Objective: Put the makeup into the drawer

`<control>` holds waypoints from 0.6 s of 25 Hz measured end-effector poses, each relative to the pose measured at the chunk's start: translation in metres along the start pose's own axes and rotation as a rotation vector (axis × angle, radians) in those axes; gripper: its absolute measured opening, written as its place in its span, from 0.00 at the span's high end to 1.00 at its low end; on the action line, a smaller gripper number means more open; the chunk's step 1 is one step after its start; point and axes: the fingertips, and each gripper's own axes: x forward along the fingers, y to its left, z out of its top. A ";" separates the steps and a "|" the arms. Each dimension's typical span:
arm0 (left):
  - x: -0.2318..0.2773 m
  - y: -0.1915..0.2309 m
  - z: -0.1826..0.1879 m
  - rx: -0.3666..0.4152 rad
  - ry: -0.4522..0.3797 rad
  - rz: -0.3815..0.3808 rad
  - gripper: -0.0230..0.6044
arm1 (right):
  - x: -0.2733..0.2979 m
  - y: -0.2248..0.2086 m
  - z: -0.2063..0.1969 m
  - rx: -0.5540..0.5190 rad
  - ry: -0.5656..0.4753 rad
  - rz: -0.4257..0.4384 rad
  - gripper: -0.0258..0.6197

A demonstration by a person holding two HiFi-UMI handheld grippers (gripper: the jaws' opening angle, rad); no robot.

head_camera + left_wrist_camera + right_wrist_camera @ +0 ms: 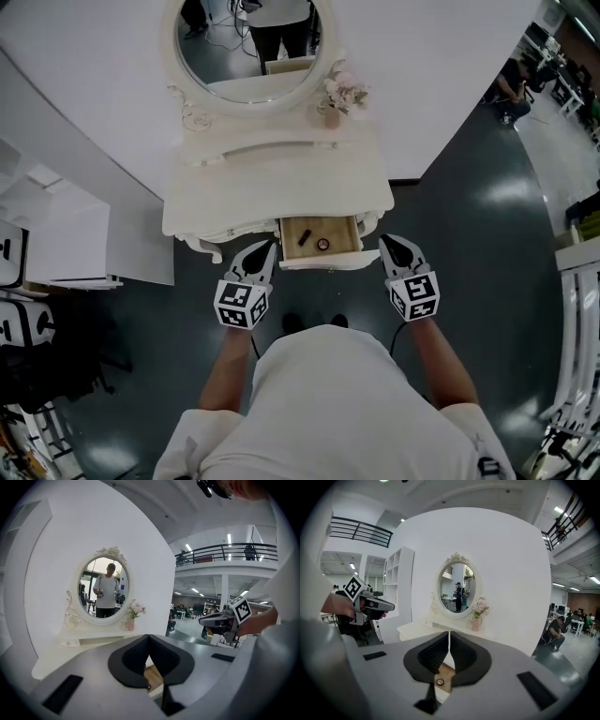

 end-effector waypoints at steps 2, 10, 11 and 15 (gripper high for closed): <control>0.000 0.000 0.001 -0.001 -0.002 0.010 0.94 | 0.000 -0.001 0.004 -0.006 -0.011 0.010 0.91; -0.006 0.007 -0.002 -0.013 0.003 0.049 0.94 | 0.005 0.002 0.010 -0.023 -0.034 0.049 0.91; -0.007 0.008 -0.002 -0.014 0.003 0.054 0.94 | 0.005 0.004 0.012 -0.027 -0.039 0.054 0.91; -0.007 0.010 -0.002 -0.016 0.001 0.061 0.94 | 0.007 0.006 0.013 -0.030 -0.044 0.068 0.91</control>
